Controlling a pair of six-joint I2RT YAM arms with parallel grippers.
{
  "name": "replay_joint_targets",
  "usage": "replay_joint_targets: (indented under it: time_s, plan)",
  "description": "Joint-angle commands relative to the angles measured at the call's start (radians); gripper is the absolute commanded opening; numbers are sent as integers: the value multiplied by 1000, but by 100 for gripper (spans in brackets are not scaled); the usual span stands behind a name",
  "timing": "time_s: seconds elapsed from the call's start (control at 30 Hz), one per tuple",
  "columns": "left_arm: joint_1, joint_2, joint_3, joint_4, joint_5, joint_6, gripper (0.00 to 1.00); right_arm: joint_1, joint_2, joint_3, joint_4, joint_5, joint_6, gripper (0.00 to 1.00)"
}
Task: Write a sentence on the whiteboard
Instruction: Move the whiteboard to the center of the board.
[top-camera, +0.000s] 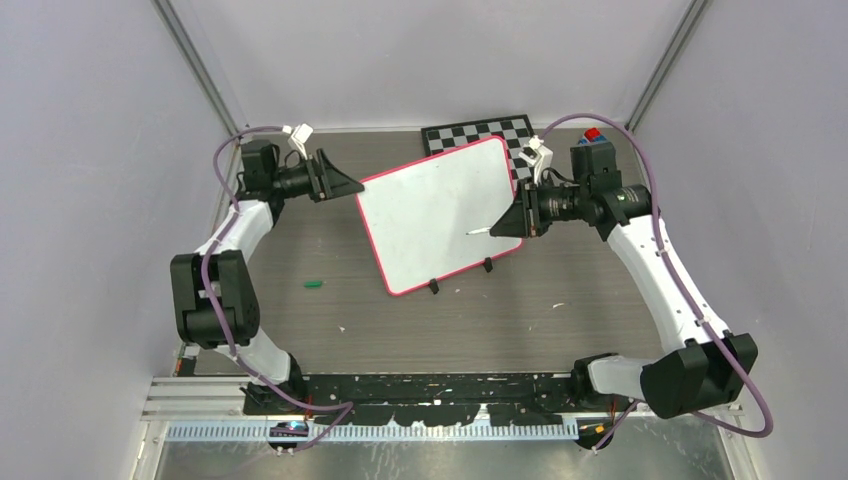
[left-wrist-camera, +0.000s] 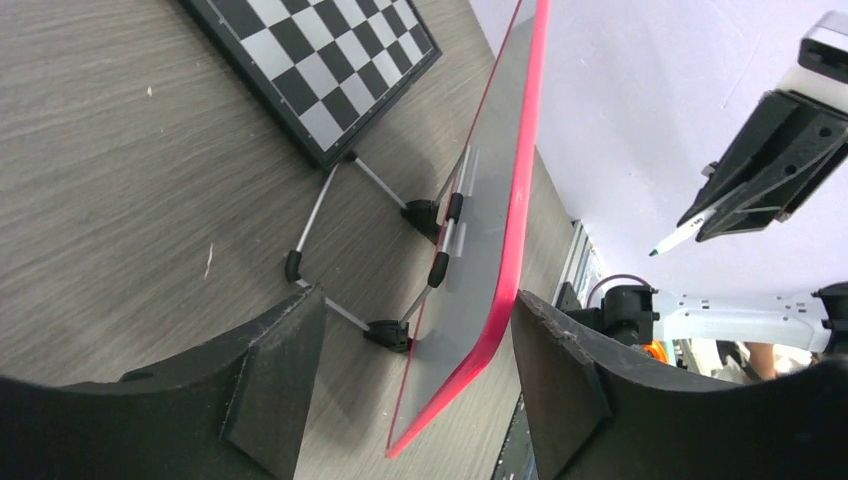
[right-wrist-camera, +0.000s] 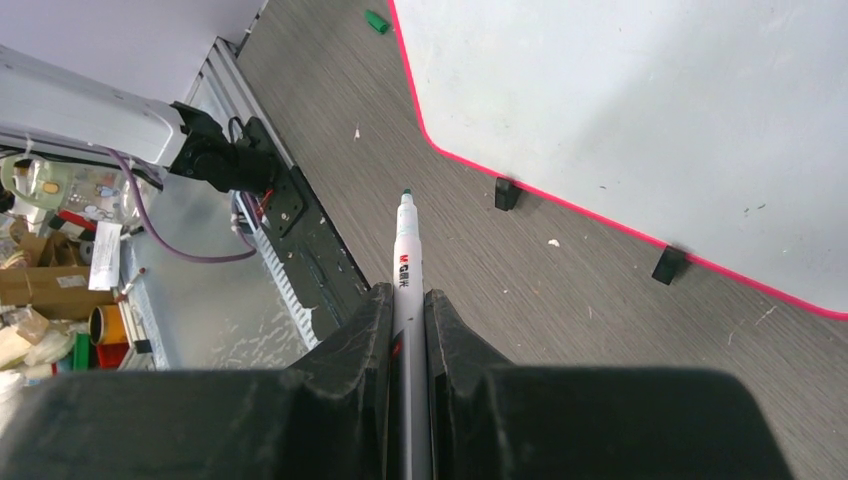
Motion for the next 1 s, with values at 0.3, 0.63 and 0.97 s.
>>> replay_joint_targets:
  time_s: [0.3, 0.63, 0.97]
  plan:
    - [-49, 93, 67, -13, 167, 48, 34, 30, 18, 88, -36, -40, -49, 0]
    - [-133, 108, 159, -380, 175, 365, 0, 84, -60, -21, 12, 6, -39, 0]
    - [-268, 176, 304, -826, 144, 747, 0, 97, -117, -46, 26, 63, -40, 0]
